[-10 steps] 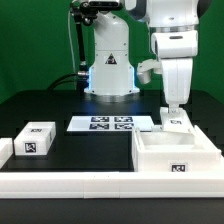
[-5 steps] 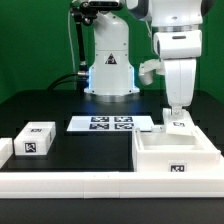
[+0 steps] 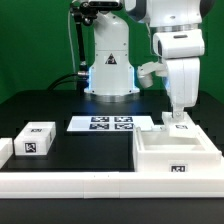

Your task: Assemble cabinet

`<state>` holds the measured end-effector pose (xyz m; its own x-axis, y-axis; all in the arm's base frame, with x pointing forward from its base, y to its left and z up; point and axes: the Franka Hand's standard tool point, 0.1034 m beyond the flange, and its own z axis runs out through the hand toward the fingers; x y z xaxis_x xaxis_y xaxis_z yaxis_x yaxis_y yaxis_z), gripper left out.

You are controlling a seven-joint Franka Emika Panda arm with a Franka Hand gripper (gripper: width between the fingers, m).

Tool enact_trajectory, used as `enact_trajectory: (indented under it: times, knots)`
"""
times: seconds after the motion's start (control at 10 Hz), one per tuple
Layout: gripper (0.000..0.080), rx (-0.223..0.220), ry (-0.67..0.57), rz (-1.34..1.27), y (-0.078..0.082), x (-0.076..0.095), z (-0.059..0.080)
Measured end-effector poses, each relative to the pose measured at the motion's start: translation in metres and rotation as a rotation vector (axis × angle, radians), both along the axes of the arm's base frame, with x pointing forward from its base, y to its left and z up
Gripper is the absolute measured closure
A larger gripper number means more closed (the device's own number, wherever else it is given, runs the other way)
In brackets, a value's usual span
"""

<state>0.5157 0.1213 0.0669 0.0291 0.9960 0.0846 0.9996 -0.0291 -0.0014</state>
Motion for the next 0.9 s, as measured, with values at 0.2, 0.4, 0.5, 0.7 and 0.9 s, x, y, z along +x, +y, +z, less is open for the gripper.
enact_trajectory:
  times: [0.2, 0.4, 0.5, 0.7, 0.9]
  knots:
    - [0.0737, 0.016, -0.012, 0.016, -0.006, 0.025, -0.004]
    - [0.0737, 0.022, -0.018, 0.029, -0.009, 0.031, -0.005]
    - [0.0737, 0.023, -0.018, 0.029, -0.009, 0.031, -0.005]
    - [0.0737, 0.023, -0.018, 0.028, -0.009, 0.031, -0.005]
    - [0.0737, 0.029, -0.024, 0.025, -0.005, 0.041, -0.004]
